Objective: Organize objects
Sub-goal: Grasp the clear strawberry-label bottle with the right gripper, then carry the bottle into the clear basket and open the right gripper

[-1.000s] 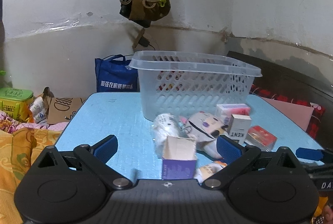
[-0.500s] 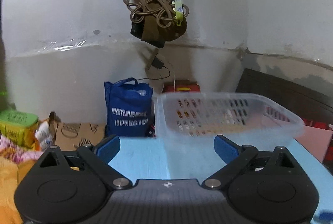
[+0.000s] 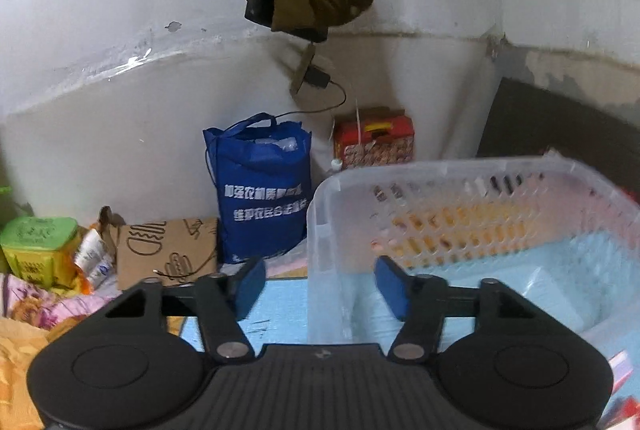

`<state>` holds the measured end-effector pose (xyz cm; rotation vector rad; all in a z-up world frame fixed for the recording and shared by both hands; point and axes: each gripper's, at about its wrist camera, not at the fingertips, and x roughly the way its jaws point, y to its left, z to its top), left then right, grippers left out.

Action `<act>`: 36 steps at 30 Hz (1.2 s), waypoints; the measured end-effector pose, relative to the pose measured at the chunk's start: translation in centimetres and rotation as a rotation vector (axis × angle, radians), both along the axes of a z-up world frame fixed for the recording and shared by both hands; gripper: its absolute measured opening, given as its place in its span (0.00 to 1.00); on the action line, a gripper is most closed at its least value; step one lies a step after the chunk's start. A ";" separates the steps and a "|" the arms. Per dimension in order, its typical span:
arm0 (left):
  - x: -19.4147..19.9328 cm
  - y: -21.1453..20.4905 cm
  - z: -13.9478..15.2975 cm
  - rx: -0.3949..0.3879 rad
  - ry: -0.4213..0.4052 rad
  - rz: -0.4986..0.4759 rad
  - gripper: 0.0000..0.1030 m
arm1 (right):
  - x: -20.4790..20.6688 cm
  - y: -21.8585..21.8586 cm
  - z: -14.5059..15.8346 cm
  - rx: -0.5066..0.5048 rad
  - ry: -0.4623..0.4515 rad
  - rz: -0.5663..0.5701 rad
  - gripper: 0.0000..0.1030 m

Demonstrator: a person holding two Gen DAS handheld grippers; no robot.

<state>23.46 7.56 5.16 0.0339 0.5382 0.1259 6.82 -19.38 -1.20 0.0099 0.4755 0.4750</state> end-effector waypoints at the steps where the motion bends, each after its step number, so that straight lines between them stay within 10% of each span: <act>1: 0.3 0.0 -0.1 0.012 0.009 -0.002 0.54 | 0.0 0.1 -0.1 0.002 -0.002 0.003 1.00; 5: 1.0 0.7 -0.9 -0.023 0.044 -0.021 0.39 | 0.6 0.8 -0.3 -0.006 -0.002 0.012 0.99; 14: 0.8 0.2 -1.2 -0.018 0.027 -0.036 0.33 | -0.1 2.0 -0.3 -0.057 -0.040 0.012 0.82; 36: 2.3 0.7 -1.3 -0.011 0.041 -0.077 0.24 | -0.1 -0.9 2.3 0.039 -0.021 0.006 0.82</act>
